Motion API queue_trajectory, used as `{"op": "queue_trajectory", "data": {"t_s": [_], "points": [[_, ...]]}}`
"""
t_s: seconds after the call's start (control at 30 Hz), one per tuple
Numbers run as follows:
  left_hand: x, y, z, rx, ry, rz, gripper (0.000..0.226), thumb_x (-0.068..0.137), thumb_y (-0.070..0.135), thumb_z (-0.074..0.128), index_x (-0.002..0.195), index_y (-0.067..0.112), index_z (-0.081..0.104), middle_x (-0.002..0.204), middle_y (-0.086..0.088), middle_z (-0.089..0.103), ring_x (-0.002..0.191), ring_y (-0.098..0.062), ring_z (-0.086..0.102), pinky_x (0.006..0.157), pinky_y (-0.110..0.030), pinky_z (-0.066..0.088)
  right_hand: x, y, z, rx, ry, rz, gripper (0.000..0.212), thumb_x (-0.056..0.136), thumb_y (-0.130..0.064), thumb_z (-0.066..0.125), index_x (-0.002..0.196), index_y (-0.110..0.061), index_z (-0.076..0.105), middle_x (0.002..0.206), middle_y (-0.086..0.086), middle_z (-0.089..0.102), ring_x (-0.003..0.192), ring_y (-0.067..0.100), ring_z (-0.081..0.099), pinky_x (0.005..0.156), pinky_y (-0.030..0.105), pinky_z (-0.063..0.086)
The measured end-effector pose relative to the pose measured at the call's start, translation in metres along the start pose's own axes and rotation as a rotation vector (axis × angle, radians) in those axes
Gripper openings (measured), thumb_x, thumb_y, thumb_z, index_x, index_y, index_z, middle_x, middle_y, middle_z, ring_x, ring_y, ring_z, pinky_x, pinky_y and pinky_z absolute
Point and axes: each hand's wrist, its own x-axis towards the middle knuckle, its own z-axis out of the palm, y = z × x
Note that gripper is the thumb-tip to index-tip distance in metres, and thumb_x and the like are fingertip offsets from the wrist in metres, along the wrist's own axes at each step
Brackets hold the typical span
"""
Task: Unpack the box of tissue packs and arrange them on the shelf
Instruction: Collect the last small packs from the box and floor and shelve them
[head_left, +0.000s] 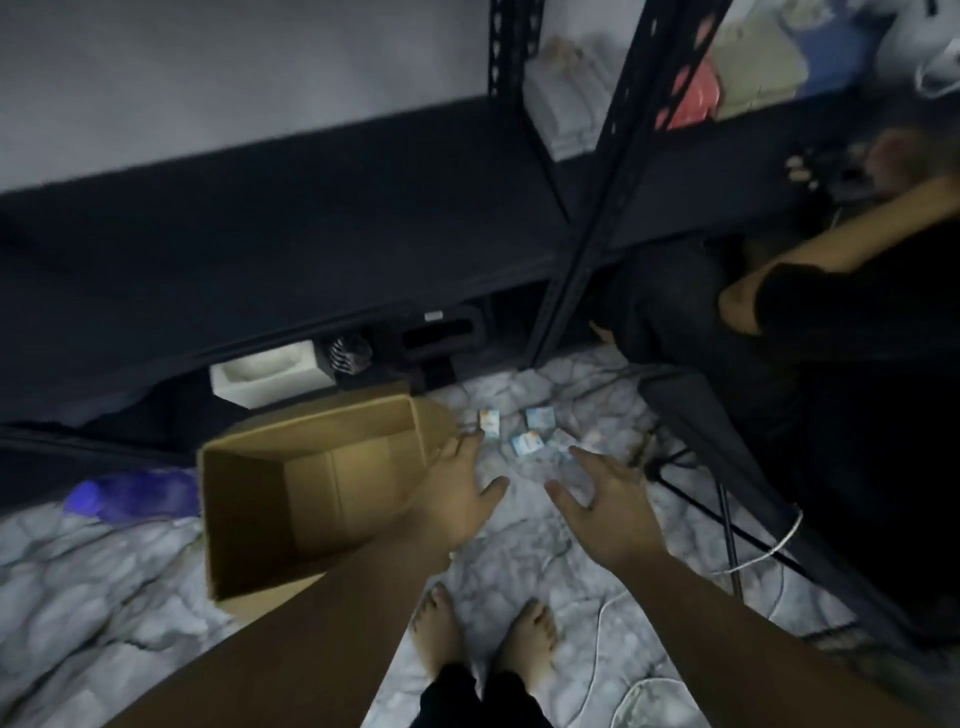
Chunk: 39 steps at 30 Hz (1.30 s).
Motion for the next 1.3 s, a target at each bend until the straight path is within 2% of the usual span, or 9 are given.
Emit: {"op": "queue_trajectory", "data": {"t_s": [0.2, 0.37, 0.5, 0.6, 0.73, 0.87, 1.03, 1.17, 1.3], "points": [[0.095, -0.07, 0.122, 0.003, -0.072, -0.04, 0.093, 0.087, 0.071, 0.05, 0.163, 0.022, 0.027, 0.159, -0.005, 0.043, 0.145, -0.029, 0.043, 0.116, -0.045, 0.041, 0.062, 0.093, 0.096, 0.021, -0.052, 0.145, 0.07, 0.094, -0.06, 0.062, 0.151, -0.021, 0.051, 0.15, 0.004, 0.055, 0.137, 0.025, 0.05, 0.112, 0.041, 0.045], [0.188, -0.112, 0.196, 0.126, -0.054, 0.006, 0.079, 0.091, 0.058, 0.064, 0.155, 0.017, 0.043, 0.153, -0.011, 0.05, 0.142, -0.031, 0.047, 0.115, -0.042, 0.041, 0.139, 0.17, 0.169, 0.003, -0.014, 0.204, 0.07, 0.094, -0.059, 0.064, 0.149, -0.017, 0.053, 0.148, 0.007, 0.057, 0.137, 0.027, 0.051, 0.111, 0.036, 0.042], [0.265, -0.128, 0.256, 0.146, 0.026, 0.037, 0.071, 0.085, 0.053, 0.072, 0.145, 0.019, 0.054, 0.136, -0.011, 0.06, 0.126, -0.033, 0.057, 0.103, -0.046, 0.051, 0.201, 0.226, 0.217, 0.024, 0.049, 0.264, 0.065, 0.095, -0.053, 0.065, 0.148, -0.017, 0.053, 0.144, 0.01, 0.059, 0.134, 0.031, 0.052, 0.107, 0.041, 0.046], [0.312, -0.133, 0.285, 0.168, 0.014, 0.094, 0.064, 0.087, 0.043, 0.075, 0.138, 0.009, 0.057, 0.131, -0.018, 0.059, 0.126, -0.038, 0.055, 0.104, -0.047, 0.048, 0.238, 0.261, 0.244, -0.003, 0.06, 0.29, 0.064, 0.096, -0.049, 0.066, 0.148, -0.016, 0.052, 0.141, 0.013, 0.058, 0.132, 0.034, 0.051, 0.105, 0.043, 0.045], [0.36, -0.141, 0.316, 0.179, -0.027, 0.114, 0.063, 0.084, 0.039, 0.079, 0.133, 0.009, 0.055, 0.132, -0.017, 0.054, 0.129, -0.035, 0.049, 0.108, -0.043, 0.042, 0.277, 0.302, 0.277, 0.014, 0.058, 0.301, 0.069, 0.087, -0.039, 0.077, 0.147, -0.019, 0.051, 0.139, 0.011, 0.055, 0.129, 0.033, 0.049, 0.104, 0.044, 0.046], [0.38, -0.153, 0.34, 0.248, -0.014, 0.112, 0.081, 0.075, 0.042, 0.085, 0.139, 0.009, 0.049, 0.136, -0.017, 0.051, 0.131, -0.035, 0.045, 0.111, -0.043, 0.039, 0.296, 0.323, 0.3, 0.002, 0.08, 0.298, 0.071, 0.08, -0.037, 0.076, 0.145, -0.025, 0.051, 0.135, 0.006, 0.054, 0.124, 0.033, 0.051, 0.1, 0.044, 0.05], [0.377, -0.163, 0.349, 0.271, 0.102, 0.142, 0.072, 0.075, 0.04, 0.084, 0.132, 0.007, 0.056, 0.129, -0.018, 0.055, 0.125, -0.037, 0.05, 0.109, -0.044, 0.042, 0.298, 0.326, 0.307, -0.057, 0.126, 0.313, 0.058, 0.085, -0.037, 0.071, 0.139, -0.021, 0.057, 0.123, 0.008, 0.054, 0.118, 0.035, 0.052, 0.094, 0.044, 0.049], [0.351, -0.15, 0.33, 0.193, 0.103, 0.08, 0.067, 0.078, 0.041, 0.083, 0.13, 0.008, 0.057, 0.129, -0.015, 0.053, 0.122, -0.036, 0.05, 0.098, -0.046, 0.048, 0.276, 0.312, 0.293, 0.052, 0.206, 0.356, 0.057, 0.08, -0.04, 0.073, 0.13, -0.014, 0.061, 0.121, 0.008, 0.055, 0.121, 0.033, 0.051, 0.094, 0.044, 0.05], [0.304, -0.122, 0.29, 0.1, 0.146, 0.071, 0.058, 0.073, 0.034, 0.082, 0.119, 0.006, 0.061, 0.119, -0.016, 0.056, 0.112, -0.038, 0.055, 0.092, -0.05, 0.052, 0.234, 0.276, 0.254, 0.119, 0.323, 0.322, 0.055, 0.079, -0.038, 0.079, 0.124, -0.01, 0.064, 0.12, 0.01, 0.057, 0.116, 0.035, 0.054, 0.083, 0.04, 0.052]]}}
